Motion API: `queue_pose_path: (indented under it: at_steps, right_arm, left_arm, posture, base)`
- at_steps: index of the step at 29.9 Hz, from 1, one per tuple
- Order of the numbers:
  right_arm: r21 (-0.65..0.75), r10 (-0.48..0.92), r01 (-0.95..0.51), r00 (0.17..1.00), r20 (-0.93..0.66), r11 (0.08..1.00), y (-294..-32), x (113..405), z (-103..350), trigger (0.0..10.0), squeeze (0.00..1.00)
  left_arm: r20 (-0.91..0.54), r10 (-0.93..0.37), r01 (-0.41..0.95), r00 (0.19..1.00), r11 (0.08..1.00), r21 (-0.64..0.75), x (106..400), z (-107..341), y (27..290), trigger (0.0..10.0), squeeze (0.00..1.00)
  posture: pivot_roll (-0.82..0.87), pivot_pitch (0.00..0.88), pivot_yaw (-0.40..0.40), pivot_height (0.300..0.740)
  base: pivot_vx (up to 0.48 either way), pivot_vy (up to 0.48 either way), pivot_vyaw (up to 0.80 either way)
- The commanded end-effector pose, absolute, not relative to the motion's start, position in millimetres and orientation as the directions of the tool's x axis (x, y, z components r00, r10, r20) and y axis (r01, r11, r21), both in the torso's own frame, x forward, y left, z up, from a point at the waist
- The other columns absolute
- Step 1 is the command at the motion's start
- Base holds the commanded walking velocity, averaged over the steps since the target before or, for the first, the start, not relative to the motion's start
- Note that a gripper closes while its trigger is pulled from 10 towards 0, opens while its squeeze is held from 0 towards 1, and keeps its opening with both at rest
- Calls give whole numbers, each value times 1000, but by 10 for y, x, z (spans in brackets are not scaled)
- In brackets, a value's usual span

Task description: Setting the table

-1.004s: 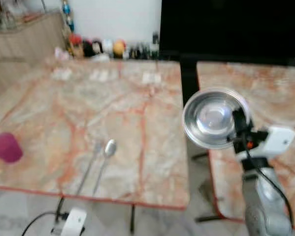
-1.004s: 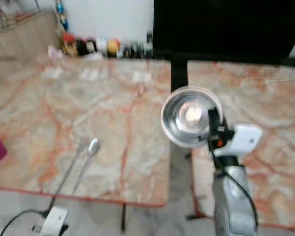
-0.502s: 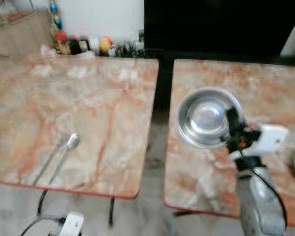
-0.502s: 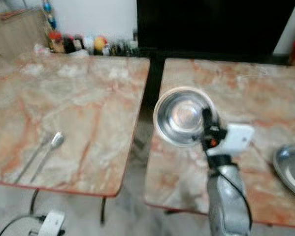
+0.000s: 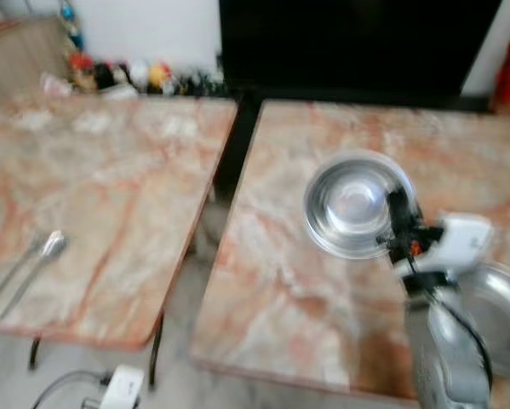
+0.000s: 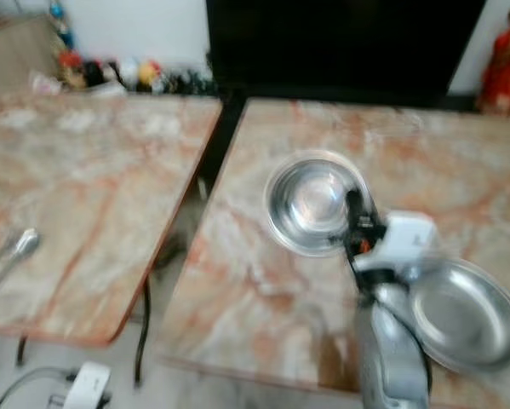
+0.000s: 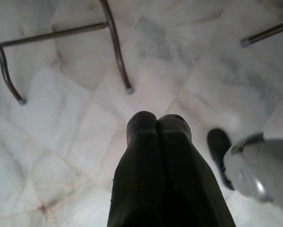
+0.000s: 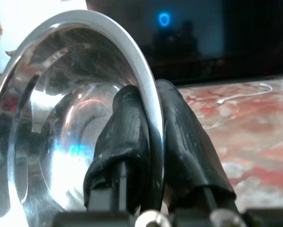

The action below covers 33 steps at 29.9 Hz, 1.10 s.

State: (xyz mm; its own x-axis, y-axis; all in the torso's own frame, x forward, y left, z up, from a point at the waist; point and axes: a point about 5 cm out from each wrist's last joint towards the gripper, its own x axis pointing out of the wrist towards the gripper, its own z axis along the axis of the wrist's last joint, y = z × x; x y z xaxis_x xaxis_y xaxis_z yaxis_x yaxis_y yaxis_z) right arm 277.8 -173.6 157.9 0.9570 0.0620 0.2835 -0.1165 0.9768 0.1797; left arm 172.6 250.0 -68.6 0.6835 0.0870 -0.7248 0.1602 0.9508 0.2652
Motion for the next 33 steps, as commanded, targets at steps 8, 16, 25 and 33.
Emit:
queue_pose_path:
  at_steps: [8, 16, 25, 33]
  right_arm:
    - [178, -45, -7, 957, 285, 984, -1930, 2732, 1603, 10000, 0]
    - [195, -85, 35, 963, 256, 980, -1975, 2727, 1558, 10000, 0]
    - [144, -60, 20, 959, 276, 989, -2069, 2633, 1721, 10000, 0]
    - [180, -134, 91, 961, 241, 979, -2216, 2526, 1672, 10000, 0]
  left_arm:
    - [-724, 84, 150, 684, 956, 253, 1724, -697, 2471, 10000, 0]
    - [-734, 90, 139, 673, 959, 245, 1688, -716, 2474, 10000, 0]
    - [-750, 101, 136, 653, 959, 247, 1633, -744, 2487, 10000, 0]
    - [-761, 93, 143, 642, 961, 238, 1637, -757, 2460, 10000, 0]
  posture:
    - [16, 7, 31, 740]
    - [15, 9, 30, 740]
    - [7, 11, 30, 740]
    - [-22, 10, 29, 740]
  base:
    - [60, -90, 0]
    - [0, 0, 0]
    - [0, 0, -326]
    - [0, 0, 0]
